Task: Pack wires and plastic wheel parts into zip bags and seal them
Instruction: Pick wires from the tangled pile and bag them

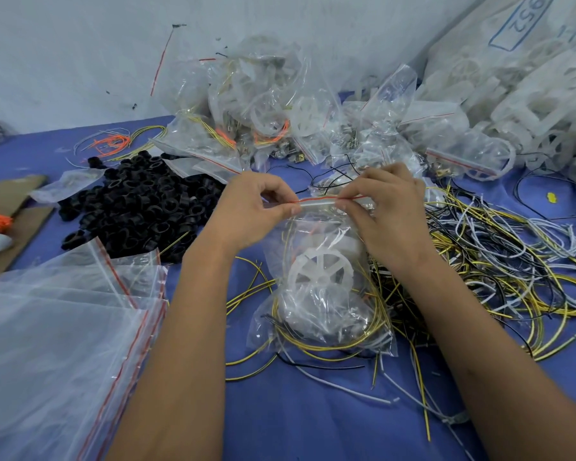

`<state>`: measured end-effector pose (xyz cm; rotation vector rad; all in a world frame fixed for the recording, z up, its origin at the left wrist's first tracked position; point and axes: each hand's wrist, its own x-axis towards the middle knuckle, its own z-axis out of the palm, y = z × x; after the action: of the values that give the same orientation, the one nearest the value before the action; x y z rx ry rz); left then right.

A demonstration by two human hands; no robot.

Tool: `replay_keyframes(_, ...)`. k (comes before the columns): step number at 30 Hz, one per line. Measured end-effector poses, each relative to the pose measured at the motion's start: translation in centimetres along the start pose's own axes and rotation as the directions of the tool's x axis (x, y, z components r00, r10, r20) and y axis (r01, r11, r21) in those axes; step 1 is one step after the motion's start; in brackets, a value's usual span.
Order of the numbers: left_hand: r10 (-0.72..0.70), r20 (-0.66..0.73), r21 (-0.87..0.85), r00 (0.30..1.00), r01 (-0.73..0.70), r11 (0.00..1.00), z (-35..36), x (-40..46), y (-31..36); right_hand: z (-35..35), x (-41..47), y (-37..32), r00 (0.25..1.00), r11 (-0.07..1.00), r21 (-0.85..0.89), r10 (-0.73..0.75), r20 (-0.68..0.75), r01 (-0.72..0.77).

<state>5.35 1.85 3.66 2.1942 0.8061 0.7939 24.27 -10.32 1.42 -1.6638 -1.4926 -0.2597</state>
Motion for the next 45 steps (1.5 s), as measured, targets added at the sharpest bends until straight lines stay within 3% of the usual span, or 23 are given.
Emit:
replay_keyframes(20, -0.034, -0.077, -0.184, 0.996, 0.02, 0.983, -0.6, -0.2, -1.9, -0.3, 0.1, 0.0, 1.0, 0.998, 0.057, 0.03, -0.006, -0.03)
replay_keyframes(27, -0.041, -0.101, -0.14, 0.994, 0.027, 0.99, -1.2, -0.2, -2.4, -0.4, 0.1, -0.2, 0.999, 0.997, 0.056, 0.046, 0.009, -0.047)
replay_keyframes(45, -0.099, -0.18, -0.291, 0.979, 0.043, 0.956, -1.9, -1.2, -2.3, -1.0, 0.2, -0.4, 0.997, 0.996, 0.051, 0.074, -0.008, -0.073)
